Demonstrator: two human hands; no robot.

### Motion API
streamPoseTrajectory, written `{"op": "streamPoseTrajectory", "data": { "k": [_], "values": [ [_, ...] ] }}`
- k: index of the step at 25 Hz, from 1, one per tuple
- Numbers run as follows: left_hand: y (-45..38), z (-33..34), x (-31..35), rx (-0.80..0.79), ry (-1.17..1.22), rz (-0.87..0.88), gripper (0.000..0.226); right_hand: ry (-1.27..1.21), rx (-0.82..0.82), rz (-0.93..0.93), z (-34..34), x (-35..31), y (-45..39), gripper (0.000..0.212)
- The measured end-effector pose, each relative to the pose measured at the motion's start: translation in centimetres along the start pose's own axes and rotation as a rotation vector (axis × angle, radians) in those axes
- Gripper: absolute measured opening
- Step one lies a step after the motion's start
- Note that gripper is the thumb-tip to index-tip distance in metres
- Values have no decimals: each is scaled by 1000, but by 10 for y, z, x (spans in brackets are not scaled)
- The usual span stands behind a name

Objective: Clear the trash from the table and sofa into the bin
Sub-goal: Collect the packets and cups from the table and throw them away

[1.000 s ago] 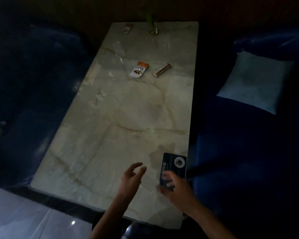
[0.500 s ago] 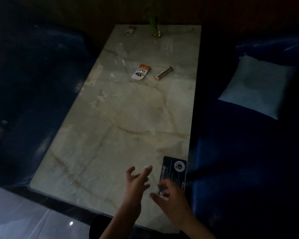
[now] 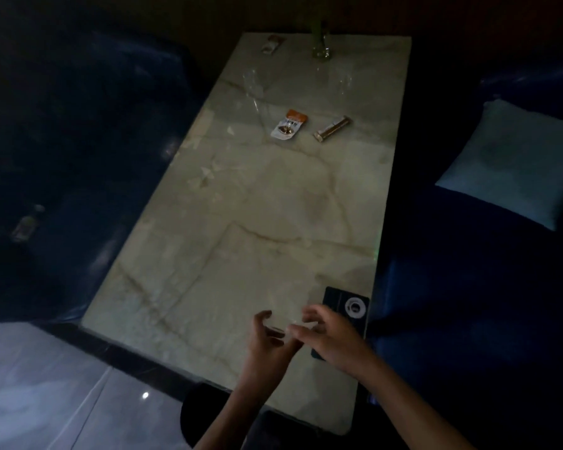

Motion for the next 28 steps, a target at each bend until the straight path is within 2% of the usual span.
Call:
{"op": "streamPoseTrajectory", "data": {
  "k": [3, 7, 11, 14, 16, 18, 20, 22, 24, 25, 28],
  "values": [
    [0, -9, -9, -6, -52, 47, 65, 74, -50, -16, 20, -9, -6, 81],
    [3, -23, -21, -37, -106, 51, 66, 91, -53, 7, 39, -2, -3, 68],
    [14, -52, -50, -27, -127, -27, 69, -6, -115, 49, 78, 7, -3, 68],
    [33, -84, -80, 132, -7, -108, 67, -108, -204, 66, 121, 6, -4, 64],
    [49, -109, -100, 262, 81, -114, 56, -186, -318, 121, 160, 4, 3, 57],
    [69, -127, -117, 327, 166, -79, 42, -192, -426, 146, 194, 1, 18, 45],
    [85, -146, -136, 314, 243, -33, 42, -173, -461, 109, 223, -6, 28, 33],
    [93, -163, -157, 233, 223, -20, 55, -202, -415, 103, 243, -9, 31, 28],
    [104, -193, -199, 192, 248, -85, 70, -156, -354, 76, 278, -15, 32, 33],
    [111, -214, -227, 201, 261, -123, 70, -98, -347, 55, 304, -17, 34, 38],
    [137, -281, -323, 267, 306, -232, 51, 5, -347, -17, 390, -25, 41, 47]
  ]
}}
Point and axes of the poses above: each hand's wrist, its own y-axis away from the middle knuckle, its own z-axis out of the palm, x = y × z, the point moved 4 cm from there along -y, towards the middle knuckle, and after that the axes turned 10 degrees about -z, right-handed, at the moved point
